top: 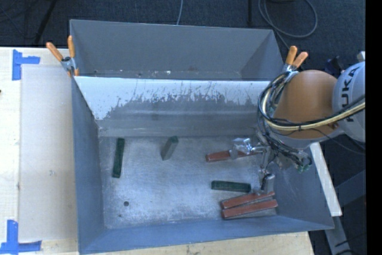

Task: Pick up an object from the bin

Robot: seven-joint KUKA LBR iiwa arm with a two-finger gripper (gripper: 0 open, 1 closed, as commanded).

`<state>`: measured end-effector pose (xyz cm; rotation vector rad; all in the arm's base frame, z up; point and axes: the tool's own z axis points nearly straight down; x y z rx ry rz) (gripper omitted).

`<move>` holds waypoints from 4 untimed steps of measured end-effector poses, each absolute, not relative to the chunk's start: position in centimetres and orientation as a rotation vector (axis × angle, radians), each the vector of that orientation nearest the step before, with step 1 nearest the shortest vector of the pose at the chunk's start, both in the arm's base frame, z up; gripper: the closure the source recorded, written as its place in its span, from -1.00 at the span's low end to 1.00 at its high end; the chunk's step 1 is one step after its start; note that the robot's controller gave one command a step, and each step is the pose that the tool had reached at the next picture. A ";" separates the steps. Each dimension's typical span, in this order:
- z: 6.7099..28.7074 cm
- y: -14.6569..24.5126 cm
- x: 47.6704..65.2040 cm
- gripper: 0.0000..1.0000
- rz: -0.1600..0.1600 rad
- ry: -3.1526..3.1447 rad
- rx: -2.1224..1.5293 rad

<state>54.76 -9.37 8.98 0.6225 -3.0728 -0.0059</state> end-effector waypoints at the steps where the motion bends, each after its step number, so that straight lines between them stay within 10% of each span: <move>1: 7.0 -5.2 48.5 -1.00 0.001 -3.087 0.623; 2: 7.2 -5.3 48.6 1.00 0.000 -3.082 0.621; 4: 27.0 -4.8 48.9 1.00 0.004 -3.088 0.626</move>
Offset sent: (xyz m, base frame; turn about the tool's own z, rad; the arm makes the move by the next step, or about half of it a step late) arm -0.0636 0.0399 -0.0198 0.0040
